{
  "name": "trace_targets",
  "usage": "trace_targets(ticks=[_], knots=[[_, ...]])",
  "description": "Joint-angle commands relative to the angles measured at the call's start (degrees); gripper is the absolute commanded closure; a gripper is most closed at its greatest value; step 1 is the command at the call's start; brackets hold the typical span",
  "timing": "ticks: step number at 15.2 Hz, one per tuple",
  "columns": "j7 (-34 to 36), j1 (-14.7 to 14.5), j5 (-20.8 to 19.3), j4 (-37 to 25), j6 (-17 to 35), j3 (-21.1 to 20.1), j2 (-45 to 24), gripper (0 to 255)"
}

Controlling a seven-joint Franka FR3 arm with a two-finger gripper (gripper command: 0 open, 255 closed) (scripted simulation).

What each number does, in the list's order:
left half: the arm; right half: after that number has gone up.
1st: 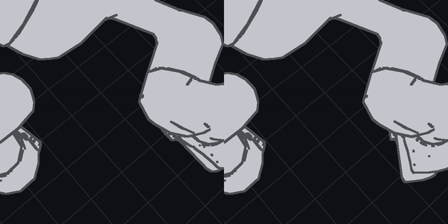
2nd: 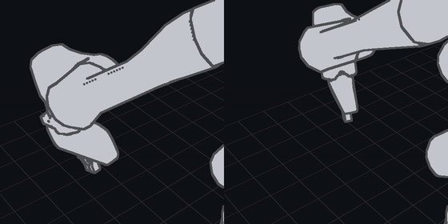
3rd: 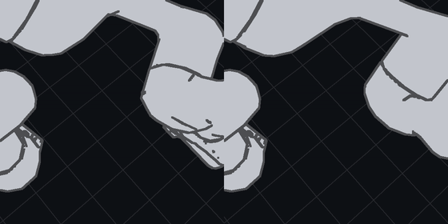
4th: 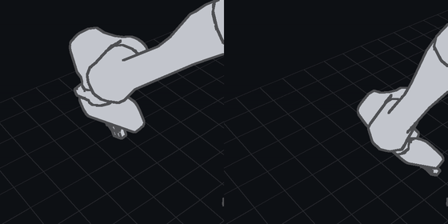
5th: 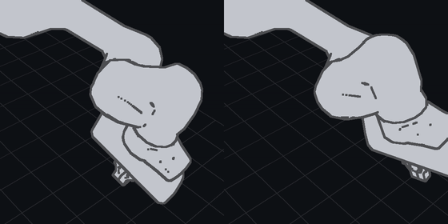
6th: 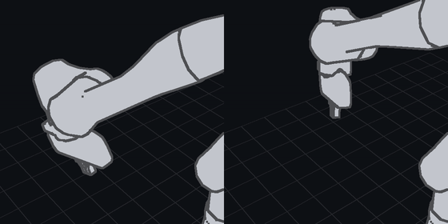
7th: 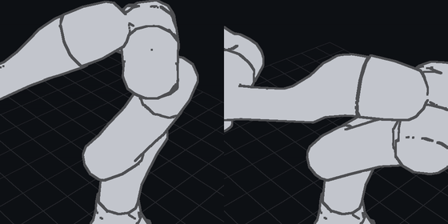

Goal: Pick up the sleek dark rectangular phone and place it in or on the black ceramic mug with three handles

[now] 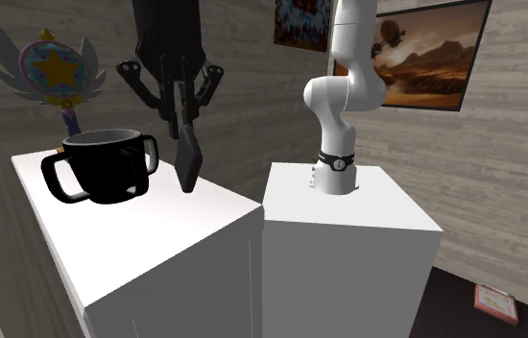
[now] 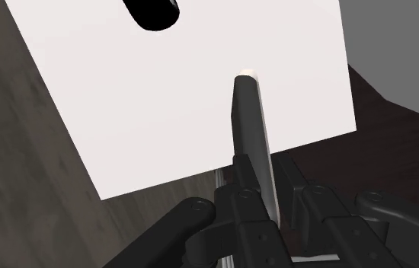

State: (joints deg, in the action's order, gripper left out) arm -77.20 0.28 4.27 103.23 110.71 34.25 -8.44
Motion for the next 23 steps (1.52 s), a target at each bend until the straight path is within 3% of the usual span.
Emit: trace_targets(ticks=[1, 9, 15, 21, 23], knots=[[0.31, -0.14, -0.39, -0.96, -1.46, 0.02, 0.58, 255], [0.58, -0.10, -0.84, -6.12, -7.12, 0.15, 1.19, 255], [-8.98, 6.60, 3.62, -13.92, -9.65, 2.96, -5.54, 255], [-17.57, 15.38, 9.15, -25.07, -13.83, 4.15, -14.29, 255], [-17.59, 15.14, 9.05, -23.29, -12.20, 4.00, -14.11, 255]])
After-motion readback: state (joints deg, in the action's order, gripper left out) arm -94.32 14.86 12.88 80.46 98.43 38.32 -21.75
